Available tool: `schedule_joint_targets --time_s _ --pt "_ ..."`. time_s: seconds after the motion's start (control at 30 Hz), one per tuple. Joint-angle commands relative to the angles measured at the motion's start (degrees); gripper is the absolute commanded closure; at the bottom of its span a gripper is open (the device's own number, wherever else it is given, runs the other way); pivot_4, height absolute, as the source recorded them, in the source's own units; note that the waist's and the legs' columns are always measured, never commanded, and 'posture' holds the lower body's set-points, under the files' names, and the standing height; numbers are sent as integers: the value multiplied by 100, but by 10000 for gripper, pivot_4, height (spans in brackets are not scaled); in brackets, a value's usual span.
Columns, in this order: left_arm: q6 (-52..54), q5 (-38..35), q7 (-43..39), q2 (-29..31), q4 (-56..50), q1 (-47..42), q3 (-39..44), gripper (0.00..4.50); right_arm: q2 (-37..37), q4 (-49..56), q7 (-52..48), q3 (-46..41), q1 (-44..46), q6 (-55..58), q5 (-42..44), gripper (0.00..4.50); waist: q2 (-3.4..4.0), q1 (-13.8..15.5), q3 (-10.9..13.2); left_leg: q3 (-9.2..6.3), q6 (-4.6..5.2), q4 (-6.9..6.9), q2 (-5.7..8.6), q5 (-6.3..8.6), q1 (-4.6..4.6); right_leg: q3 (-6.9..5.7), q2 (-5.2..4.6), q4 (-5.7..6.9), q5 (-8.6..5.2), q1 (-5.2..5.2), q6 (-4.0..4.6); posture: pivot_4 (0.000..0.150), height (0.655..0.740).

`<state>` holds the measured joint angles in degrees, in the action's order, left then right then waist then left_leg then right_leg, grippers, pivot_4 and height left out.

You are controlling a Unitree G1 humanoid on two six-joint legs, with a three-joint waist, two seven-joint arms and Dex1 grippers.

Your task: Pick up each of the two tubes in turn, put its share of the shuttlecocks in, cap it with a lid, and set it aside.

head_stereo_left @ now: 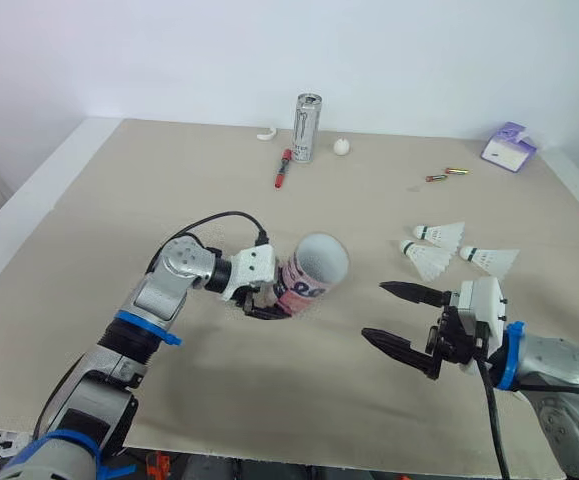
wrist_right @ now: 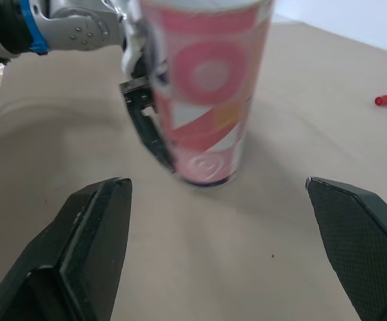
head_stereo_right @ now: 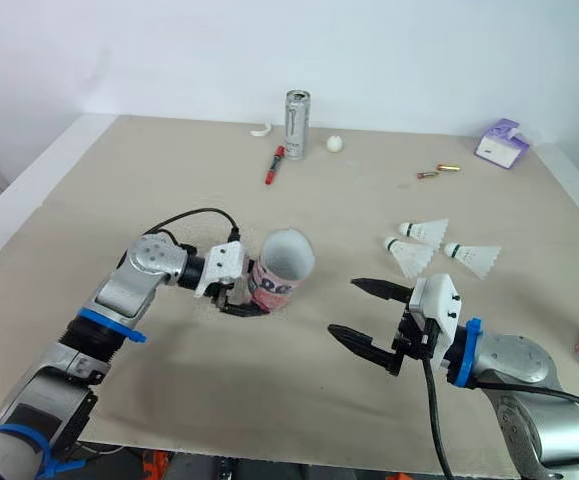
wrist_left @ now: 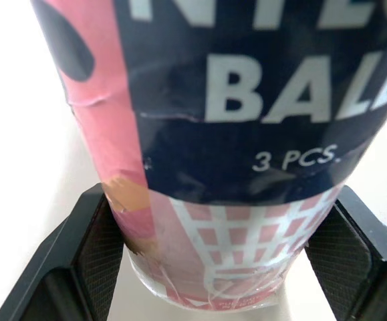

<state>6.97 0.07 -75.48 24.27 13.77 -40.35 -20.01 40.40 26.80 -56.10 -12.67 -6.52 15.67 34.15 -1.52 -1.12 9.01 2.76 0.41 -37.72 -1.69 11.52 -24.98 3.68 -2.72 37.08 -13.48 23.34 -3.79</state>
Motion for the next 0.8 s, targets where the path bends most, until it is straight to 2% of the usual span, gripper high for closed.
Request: schedule_joint_targets --time_s 0.03,0.17,0.47,0.8 --pt "594 154 -376 281 -798 -194 -425 7958 104 295 -10 -270 -183 -77 58 0 0 0 0 0 0 0 -3 0 0 0 4 0 -2 1 3 1500 7400" --pt "735 498 -524 482 -922 -523 -776 7958 126 284 -35 -335 -292 -96 56 0 0 1 0 -3 0 -3 -5 0 -1 0 9 0 -7 0 11 1500 7400" --pt "1102 927 -727 536 -801 -1237 -1219 7958 163 158 -44 -430 -330 -108 47 0 -1 2 0 -3 1 -8 -6 0 -2 2 11 1 -21 1 -9 1500 7400" --pt "1393 967 -733 394 -755 -1592 -1251 7958 130 23 -40 -437 -256 -96 37 0 -1 3 1 -4 1 -13 -6 0 -5 5 12 1 -23 1 -13 1500 7400"
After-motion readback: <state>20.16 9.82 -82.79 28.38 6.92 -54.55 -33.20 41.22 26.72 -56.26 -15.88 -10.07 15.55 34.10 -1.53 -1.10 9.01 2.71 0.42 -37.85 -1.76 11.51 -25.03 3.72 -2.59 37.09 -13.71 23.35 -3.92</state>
